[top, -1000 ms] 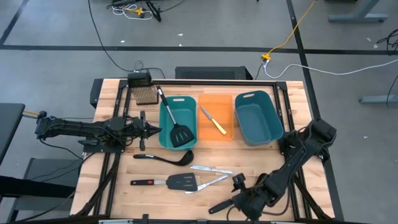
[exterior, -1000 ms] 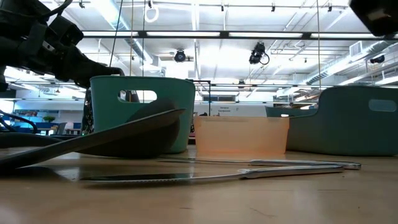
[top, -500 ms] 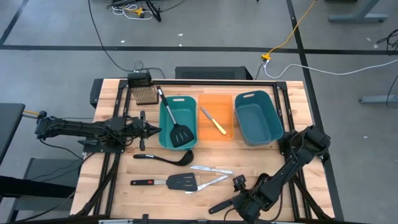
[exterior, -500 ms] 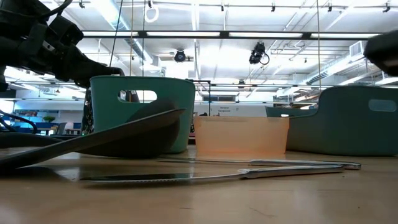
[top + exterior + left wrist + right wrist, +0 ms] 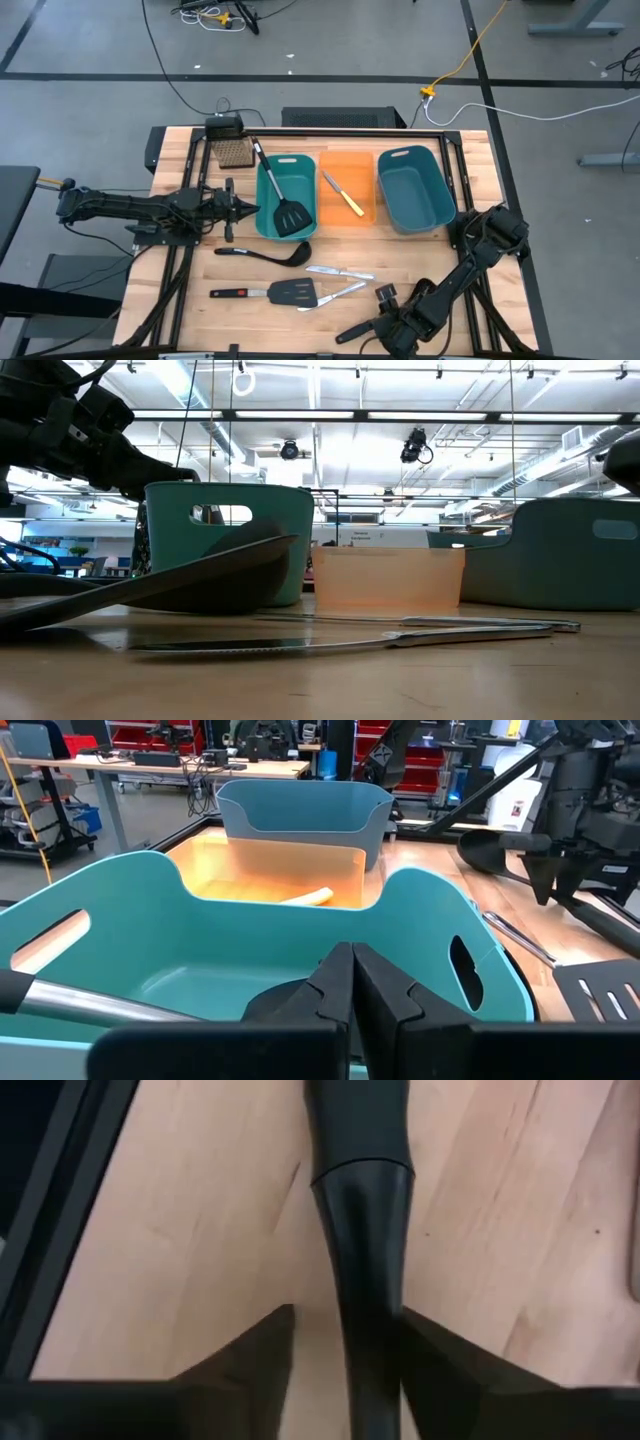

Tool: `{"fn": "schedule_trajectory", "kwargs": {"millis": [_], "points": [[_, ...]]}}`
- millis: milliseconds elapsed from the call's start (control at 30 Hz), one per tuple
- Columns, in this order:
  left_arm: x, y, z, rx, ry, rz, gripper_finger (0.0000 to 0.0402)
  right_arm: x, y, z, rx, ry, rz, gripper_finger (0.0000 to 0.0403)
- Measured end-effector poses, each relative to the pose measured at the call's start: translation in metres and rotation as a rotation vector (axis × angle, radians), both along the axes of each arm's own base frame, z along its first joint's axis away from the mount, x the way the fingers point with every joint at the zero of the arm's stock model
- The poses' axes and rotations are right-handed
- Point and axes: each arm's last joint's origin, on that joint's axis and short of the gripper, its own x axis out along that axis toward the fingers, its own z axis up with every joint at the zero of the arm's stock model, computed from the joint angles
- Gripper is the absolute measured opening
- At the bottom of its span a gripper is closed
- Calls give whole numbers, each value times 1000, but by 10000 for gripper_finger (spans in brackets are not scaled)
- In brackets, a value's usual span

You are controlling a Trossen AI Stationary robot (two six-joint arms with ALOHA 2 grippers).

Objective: Pick & Place Kitchen Items
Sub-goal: Put the black serving spoon into the dark blue bin

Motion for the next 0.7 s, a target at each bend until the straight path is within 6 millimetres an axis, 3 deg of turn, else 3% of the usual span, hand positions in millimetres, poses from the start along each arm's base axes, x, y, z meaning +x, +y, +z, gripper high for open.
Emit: {"fn": "schedule_trajectory", "kwargs": {"millis": [233,567,700], "points": [[0,0,0,-2,-2,0,9,1,-1,-1,-12,-10,-15,75],[0,0,0,-2,-2,0,9,1,-7,4,-36,-29,-38,75],[0,0,0,-3,-2,1,9,0,-9,26,-6,-97,-42,75]]}}
